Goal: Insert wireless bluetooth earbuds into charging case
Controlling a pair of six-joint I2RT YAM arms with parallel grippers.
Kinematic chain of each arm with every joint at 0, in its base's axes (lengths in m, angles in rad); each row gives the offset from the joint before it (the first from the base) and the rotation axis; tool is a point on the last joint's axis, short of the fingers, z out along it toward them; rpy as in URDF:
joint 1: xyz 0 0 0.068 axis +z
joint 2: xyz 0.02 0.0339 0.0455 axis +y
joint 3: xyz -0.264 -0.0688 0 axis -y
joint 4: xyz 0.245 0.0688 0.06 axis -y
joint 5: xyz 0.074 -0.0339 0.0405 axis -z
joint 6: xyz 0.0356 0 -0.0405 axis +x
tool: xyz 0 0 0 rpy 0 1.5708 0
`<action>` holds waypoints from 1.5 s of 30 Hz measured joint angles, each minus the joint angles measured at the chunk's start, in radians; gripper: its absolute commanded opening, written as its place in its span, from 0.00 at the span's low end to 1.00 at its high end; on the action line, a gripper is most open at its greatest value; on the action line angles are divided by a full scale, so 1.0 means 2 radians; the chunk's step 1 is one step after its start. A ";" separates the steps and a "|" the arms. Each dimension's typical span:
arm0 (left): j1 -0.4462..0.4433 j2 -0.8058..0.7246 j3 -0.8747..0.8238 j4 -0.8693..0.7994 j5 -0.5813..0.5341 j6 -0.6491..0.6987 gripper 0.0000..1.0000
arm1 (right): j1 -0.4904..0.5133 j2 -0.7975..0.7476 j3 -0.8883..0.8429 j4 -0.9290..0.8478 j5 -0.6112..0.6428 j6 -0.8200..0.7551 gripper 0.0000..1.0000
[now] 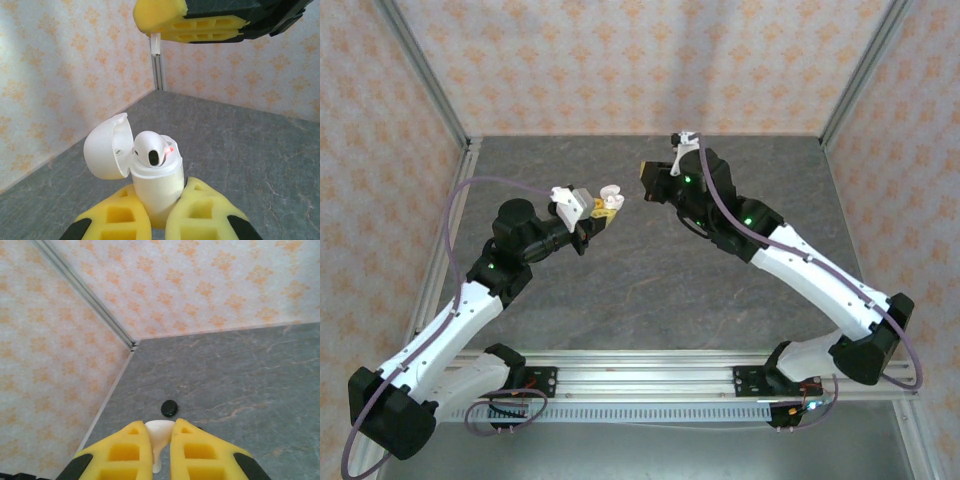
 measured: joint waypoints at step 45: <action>0.000 0.000 0.010 0.002 -0.025 -0.010 0.00 | 0.039 0.028 -0.015 0.041 -0.062 -0.012 0.12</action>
